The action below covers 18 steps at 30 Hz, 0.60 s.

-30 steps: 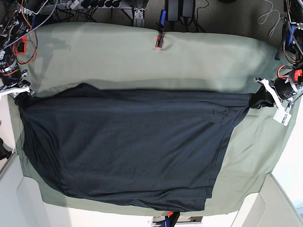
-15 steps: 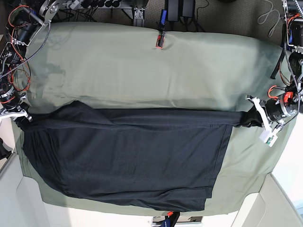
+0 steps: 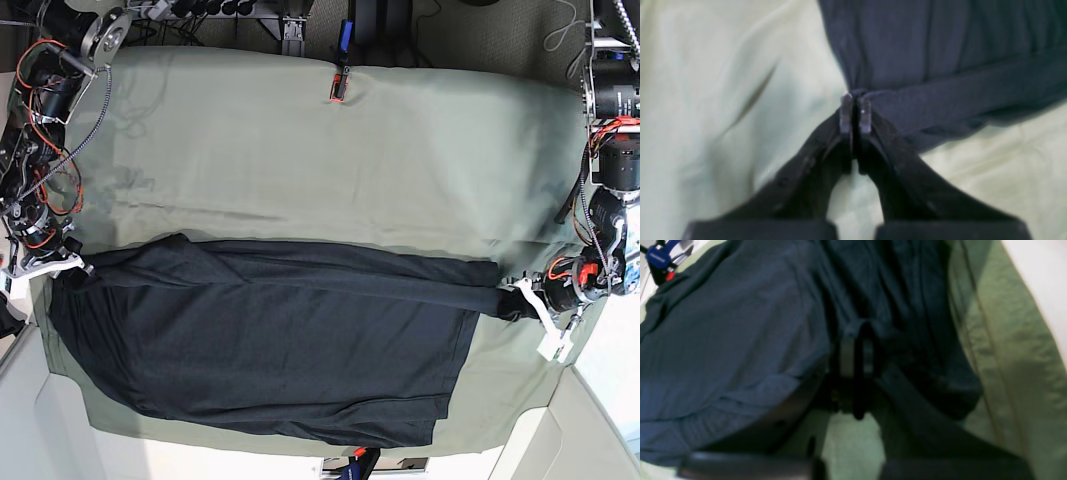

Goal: Fold the T-shirt properly
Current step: 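Open both grippers and release the folded edge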

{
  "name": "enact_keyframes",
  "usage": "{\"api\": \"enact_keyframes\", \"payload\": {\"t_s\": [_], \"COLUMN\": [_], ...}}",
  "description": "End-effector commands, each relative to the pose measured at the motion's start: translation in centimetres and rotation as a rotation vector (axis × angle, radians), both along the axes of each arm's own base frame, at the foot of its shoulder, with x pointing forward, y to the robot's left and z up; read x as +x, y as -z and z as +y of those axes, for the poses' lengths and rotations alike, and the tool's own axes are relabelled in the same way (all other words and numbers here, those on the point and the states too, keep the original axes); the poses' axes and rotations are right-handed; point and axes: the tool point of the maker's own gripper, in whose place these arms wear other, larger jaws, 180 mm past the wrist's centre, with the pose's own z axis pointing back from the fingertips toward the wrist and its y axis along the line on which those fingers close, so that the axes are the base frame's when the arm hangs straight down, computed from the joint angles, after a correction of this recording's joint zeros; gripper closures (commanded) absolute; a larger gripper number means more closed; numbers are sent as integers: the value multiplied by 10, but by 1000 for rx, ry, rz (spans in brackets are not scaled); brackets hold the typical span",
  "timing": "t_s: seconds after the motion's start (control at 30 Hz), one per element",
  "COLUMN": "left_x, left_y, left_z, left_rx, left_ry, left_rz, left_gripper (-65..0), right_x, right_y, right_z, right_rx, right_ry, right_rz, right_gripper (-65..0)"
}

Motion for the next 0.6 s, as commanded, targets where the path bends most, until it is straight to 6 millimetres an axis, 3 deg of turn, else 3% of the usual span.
{"api": "enact_keyframes", "payload": {"t_s": [0.0,0.03,0.13,0.2,0.27,0.3,0.4,0.57], "left_x": [16,18,21,19,17,16,9,1], "left_y": [-23,-22,-17,-13,-11,-9,-7,-42], "left_z": [6,5,4,6,7,7,14,16], "left_rx": [-5,-13,-38,-44,-39,-35,-43,-214], "left_ry": [-11,-19,-37,-45,-44,-41,-74,-50], "left_rz": [-67,-61,-44,-33,-19,-1,69,68], "left_gripper": [0,0,-187,-312,-327,-327,-327,-326], "right_x": [16,19,22,21,22,23,27,22], "right_y": [-23,-23,-21,-19,-21,-25,-43,-72], "right_z": [-6,-5,-3,-1,0,1,-2,-14], "right_rx": [-11,-7,2,15,28,37,82,60], "right_ry": [4,4,5,4,-4,-13,-25,-56], "right_rz": [-70,-69,-71,-68,-83,-100,-167,-197], "right_gripper": [0,0,-8,-199,-337,-358,-358,-357]}}
